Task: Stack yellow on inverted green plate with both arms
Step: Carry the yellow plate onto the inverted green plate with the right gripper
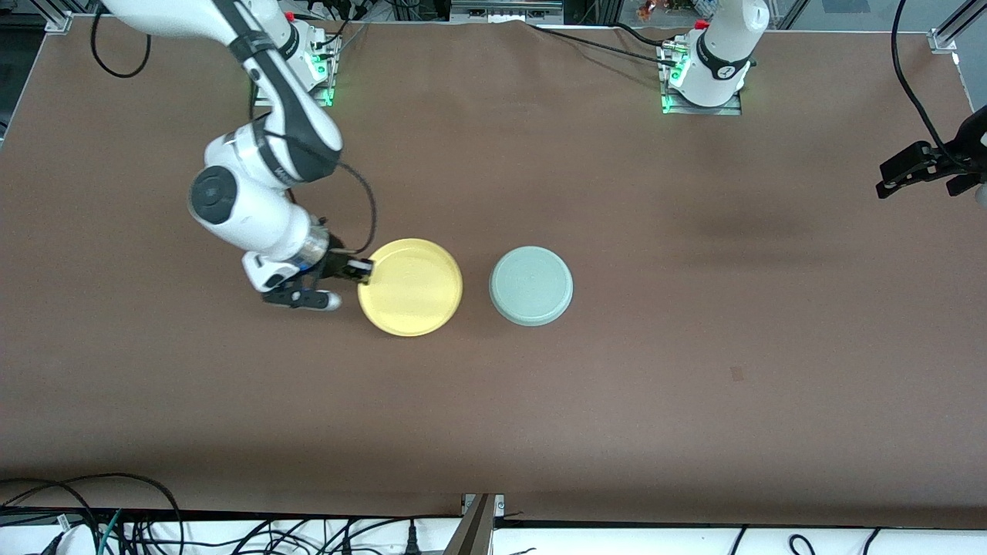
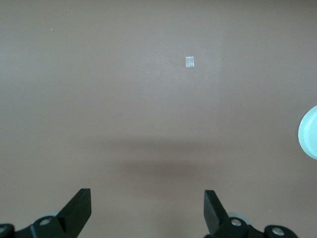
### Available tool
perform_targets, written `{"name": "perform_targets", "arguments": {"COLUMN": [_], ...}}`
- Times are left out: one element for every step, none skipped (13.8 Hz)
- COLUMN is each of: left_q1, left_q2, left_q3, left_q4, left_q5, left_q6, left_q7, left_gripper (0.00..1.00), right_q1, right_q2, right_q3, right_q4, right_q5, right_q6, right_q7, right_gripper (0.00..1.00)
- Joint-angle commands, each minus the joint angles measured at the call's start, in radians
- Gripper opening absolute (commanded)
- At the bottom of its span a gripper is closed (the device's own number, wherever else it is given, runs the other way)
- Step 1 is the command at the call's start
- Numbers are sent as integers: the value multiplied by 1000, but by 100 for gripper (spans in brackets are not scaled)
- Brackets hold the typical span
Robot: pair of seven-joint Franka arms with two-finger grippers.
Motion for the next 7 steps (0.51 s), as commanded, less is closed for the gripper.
{"name": "perform_targets", "arguments": {"left_q1": [-5, -6, -9, -12, -12, -14, -12], "left_q2": [-13, -13, -13, -13, -13, -13, -13], "left_q3": [3, 3, 3, 3, 1, -2, -9], "left_q4": [-2, -2, -2, -2, -2, -1, 0], "left_q5": [-10, -10, -10, -10, -10, -10, -10], "left_q6": [-9, -9, -9, -9, -9, -9, -9], "left_q7": [16, 14, 13, 13, 13, 11, 11], "left_gripper": [100, 100, 100, 100, 100, 100, 100], "right_q1": [133, 180, 217, 251, 280, 314, 349], "right_q2": [94, 118, 143, 169, 195, 218, 236], "right_q3": [-3, -5, -8, -9, -13, -26, -51], "right_q4": [104, 116, 116, 116, 116, 116, 116], "right_q5": [7, -2, -4, -4, -11, -39, -71], "right_q6": [27, 61, 108, 162, 204, 237, 267], "right_q7": [191, 257, 299, 325, 348, 372, 405], "right_gripper": [0, 0, 0, 0, 0, 0, 0]}}
